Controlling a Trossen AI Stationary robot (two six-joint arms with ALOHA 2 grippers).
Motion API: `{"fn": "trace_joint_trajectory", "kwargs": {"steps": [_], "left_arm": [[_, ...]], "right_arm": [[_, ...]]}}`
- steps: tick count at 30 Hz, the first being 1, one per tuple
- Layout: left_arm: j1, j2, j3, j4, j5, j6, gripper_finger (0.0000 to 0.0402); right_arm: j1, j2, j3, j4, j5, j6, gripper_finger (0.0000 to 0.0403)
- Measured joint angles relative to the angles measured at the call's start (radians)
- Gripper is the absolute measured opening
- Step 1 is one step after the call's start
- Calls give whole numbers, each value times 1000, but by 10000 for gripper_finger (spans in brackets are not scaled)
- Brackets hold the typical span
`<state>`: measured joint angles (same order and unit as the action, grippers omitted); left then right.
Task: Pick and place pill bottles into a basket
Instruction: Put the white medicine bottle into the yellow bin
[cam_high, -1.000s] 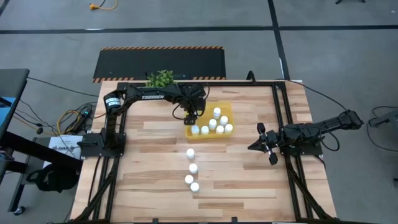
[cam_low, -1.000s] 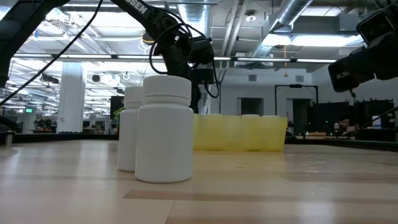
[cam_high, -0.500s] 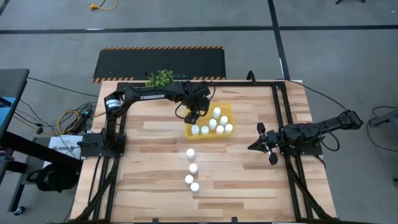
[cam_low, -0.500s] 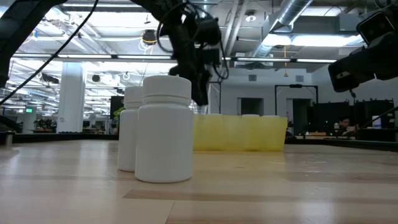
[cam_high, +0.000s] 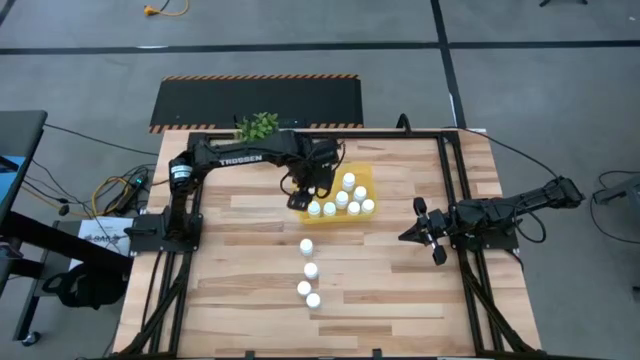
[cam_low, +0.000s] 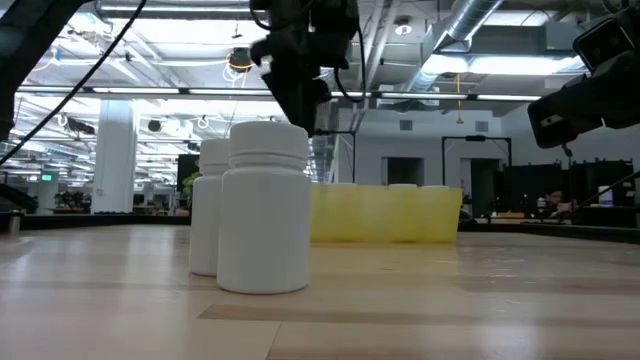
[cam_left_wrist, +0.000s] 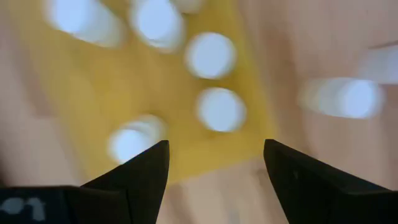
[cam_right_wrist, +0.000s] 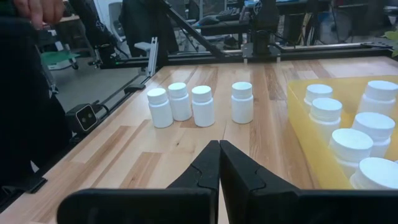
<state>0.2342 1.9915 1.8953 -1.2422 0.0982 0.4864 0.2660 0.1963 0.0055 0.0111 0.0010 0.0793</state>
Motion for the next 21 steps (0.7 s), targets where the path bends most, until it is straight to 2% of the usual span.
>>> {"fn": "trace_joint_trajectory", "kwargs": {"steps": [4, 10, 16, 21], "left_arm": [[-2, 0, -33, -53, 78, -89, 252], [-14, -26, -114, -39, 81, -341, 252], [-49, -171, -282, 100, 76, -512, 252], [-101, -281, -419, 203, 72, -592, 252]], "right_arm": [[0, 0, 0, 0, 0, 0, 1], [0, 0, 0, 0, 0, 0, 1], [0, 0, 0, 0, 0, 0, 1], [0, 0, 0, 0, 0, 0, 1]]}}
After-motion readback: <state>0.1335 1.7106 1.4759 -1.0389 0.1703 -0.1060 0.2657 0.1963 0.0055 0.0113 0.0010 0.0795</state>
